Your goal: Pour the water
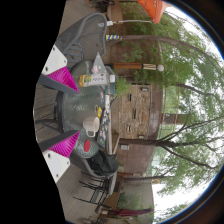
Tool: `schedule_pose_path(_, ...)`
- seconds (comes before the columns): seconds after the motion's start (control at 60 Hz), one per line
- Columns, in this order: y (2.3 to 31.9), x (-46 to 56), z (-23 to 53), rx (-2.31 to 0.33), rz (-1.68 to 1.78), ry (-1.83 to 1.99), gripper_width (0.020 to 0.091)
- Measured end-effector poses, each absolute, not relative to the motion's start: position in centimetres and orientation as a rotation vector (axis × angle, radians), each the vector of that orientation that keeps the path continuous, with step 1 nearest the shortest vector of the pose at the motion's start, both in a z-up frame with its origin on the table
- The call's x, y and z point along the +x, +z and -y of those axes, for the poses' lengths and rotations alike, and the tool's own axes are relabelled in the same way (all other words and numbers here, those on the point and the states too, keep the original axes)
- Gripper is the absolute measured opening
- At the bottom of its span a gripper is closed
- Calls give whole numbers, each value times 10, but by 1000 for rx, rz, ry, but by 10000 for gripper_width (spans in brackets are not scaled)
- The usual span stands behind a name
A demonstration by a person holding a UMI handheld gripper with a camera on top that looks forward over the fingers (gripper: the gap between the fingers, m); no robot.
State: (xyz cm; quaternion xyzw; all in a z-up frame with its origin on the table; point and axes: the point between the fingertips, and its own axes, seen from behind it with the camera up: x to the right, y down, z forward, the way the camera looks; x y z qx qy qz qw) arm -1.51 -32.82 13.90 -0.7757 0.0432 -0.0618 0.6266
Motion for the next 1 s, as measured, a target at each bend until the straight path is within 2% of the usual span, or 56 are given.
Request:
schedule_pose_path(0.333,123,-142,179,-1700,54,-101,803)
schedule_pose_path(0.6,85,-158,87,-1730,-14,-143,801)
schedule_pose_path(0.833,87,-156,35,-1687,-99,-182,809)
schedule_pose_path(0.883,84,-155,25,-1697,-114,-170,746)
schedule_pose_path(0.917,76,-153,20,-1721,-130,-168,636)
schedule_pose_path(1.0,77,-154,14,-1702,-131,-149,628)
